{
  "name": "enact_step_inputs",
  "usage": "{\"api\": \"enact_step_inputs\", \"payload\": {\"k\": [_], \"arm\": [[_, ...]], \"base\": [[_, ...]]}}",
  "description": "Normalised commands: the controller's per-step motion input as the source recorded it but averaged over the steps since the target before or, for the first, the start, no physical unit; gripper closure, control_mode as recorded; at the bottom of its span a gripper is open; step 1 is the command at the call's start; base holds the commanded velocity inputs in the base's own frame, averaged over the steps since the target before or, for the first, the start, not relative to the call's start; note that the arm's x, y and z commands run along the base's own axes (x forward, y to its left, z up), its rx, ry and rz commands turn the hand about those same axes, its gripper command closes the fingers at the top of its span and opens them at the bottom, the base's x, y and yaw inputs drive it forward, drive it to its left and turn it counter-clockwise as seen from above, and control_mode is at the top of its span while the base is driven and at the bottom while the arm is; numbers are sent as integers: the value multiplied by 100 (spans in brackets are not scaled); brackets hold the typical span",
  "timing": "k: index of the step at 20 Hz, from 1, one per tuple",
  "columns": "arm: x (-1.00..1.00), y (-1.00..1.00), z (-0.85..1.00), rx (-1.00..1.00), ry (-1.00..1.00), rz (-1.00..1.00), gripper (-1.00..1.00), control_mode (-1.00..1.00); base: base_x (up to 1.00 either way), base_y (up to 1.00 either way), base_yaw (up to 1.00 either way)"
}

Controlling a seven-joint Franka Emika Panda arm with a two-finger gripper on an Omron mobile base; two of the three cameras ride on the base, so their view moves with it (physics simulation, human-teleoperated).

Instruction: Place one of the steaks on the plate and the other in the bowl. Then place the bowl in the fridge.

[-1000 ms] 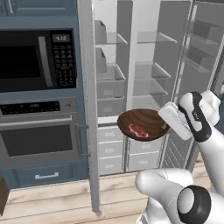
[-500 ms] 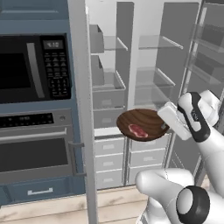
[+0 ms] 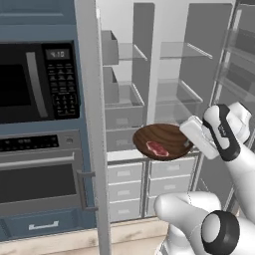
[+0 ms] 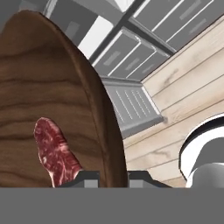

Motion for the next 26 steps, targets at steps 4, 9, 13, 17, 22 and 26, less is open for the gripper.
{"api": "enact_step_inputs", "payload": {"k": [4, 9, 13, 17, 22, 26], "arm": [[0, 0, 0, 0, 0, 0, 100, 100], [0, 0, 0, 0, 0, 0, 100, 100], [0, 0, 0, 0, 0, 0, 100, 100], [0, 0, 0, 0, 0, 0, 100, 100], [0, 0, 0, 0, 0, 0, 100, 100], [0, 0, 0, 0, 0, 0, 100, 100]], "base": [[69, -11, 0], [46, -15, 0], [39, -20, 0], [31, -14, 0], [14, -2, 0], [5, 0, 0]]}}
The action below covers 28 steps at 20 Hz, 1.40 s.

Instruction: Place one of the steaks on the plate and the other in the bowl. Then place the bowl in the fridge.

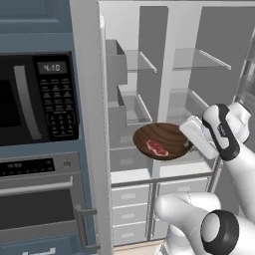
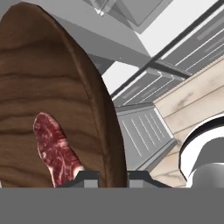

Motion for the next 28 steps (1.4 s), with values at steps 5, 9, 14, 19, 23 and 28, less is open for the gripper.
{"api": "enact_step_inputs", "payload": {"k": [5, 9, 14, 19, 23, 28], "arm": [[0, 0, 1, 0, -1, -3, 100, -100], [0, 0, 2, 0, -3, -42, 100, -100], [-25, -8, 6, 0, 0, -63, 100, -100], [-23, -31, 12, 0, 1, -57, 100, -100], [-3, -29, 5, 0, 3, -57, 100, -100], [17, -18, 30, 0, 0, -24, 100, -100]], "base": [[0, 0, 0], [0, 0, 0], [0, 0, 0], [0, 0, 0], [0, 0, 0], [0, 0, 0]]}}
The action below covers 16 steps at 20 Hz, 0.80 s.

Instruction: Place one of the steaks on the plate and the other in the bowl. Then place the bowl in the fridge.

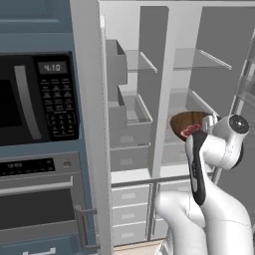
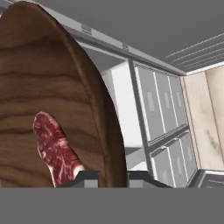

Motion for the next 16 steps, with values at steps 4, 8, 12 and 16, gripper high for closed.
{"api": "enact_step_inputs", "payload": {"k": [4, 8, 12, 16], "arm": [[39, -1, 43, 0, 2, 3, 100, -100], [74, -47, 8, 0, 10, 0, 100, -100], [63, -61, 0, 3, 7, 2, 100, -100], [69, -18, 8, 9, 10, 11, 100, -100]], "base": [[0, 0, 0], [0, 0, 0], [0, 0, 0], [0, 0, 0]]}}
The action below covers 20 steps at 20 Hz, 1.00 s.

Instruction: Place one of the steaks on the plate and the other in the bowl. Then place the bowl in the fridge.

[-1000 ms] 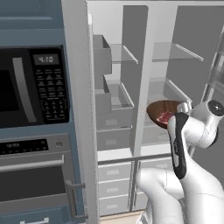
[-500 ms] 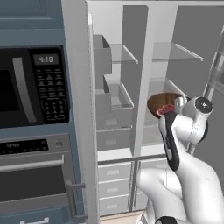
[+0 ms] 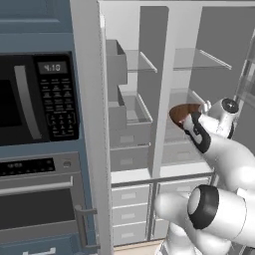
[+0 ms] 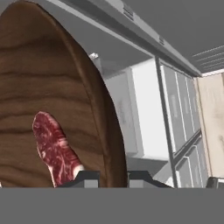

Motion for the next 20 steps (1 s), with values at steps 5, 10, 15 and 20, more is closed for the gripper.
{"api": "enact_step_inputs", "payload": {"k": [5, 10, 15, 20], "arm": [[56, -1, 3, 1, 3, 6, 100, -100], [13, -2, 12, 4, -9, 0, 100, -100], [-6, 0, 15, 9, -31, 0, 100, -100], [-4, 0, 14, 7, -31, 0, 100, -100]], "base": [[0, 0, 0], [0, 0, 0], [0, 0, 0], [0, 0, 0]]}}
